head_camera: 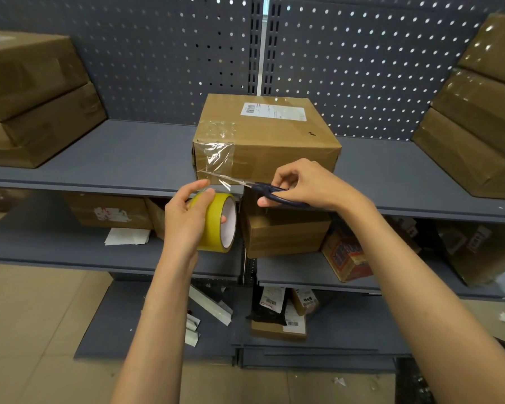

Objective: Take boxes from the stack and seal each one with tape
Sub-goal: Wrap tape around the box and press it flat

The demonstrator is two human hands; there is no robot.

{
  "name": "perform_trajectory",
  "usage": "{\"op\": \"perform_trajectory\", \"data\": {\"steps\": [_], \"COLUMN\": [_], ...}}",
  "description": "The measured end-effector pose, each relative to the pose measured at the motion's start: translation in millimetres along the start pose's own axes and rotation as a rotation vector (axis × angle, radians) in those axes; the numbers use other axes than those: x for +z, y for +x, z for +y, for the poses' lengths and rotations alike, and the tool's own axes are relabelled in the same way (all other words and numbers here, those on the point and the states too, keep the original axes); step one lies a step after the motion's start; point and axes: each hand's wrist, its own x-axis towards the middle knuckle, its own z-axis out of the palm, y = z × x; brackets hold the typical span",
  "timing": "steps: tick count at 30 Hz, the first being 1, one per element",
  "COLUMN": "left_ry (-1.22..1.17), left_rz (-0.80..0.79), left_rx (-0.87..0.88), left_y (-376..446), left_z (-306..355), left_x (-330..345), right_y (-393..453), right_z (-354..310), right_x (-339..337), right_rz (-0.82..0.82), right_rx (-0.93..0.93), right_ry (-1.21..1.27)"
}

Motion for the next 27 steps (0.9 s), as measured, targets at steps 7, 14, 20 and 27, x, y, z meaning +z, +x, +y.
{"op": "perform_trajectory", "data": {"steps": [7, 14, 20, 27], "left_ry": [-0.006, -0.013, -0.034, -0.056], "left_rz": [0.003, 0.019, 0.007, -0.048], "left_rx": [-0.01, -0.034, -0.026, 0.004], "left_y": [-1, -4, -11, -17], "left_z": [-1, -5, -2, 6], "left_x": [0, -2, -3, 12], "right_y": [1, -2, -12, -28], "right_z": [2, 6, 1, -2], "right_x": [-2, 9, 11, 0], "right_rz": [-0.011, -0.012, 0.118, 0.533], "right_rx": [-0.018, 0.0, -0.034, -0.007], "right_ry": [0.023, 0.026, -0.022, 0.149]}}
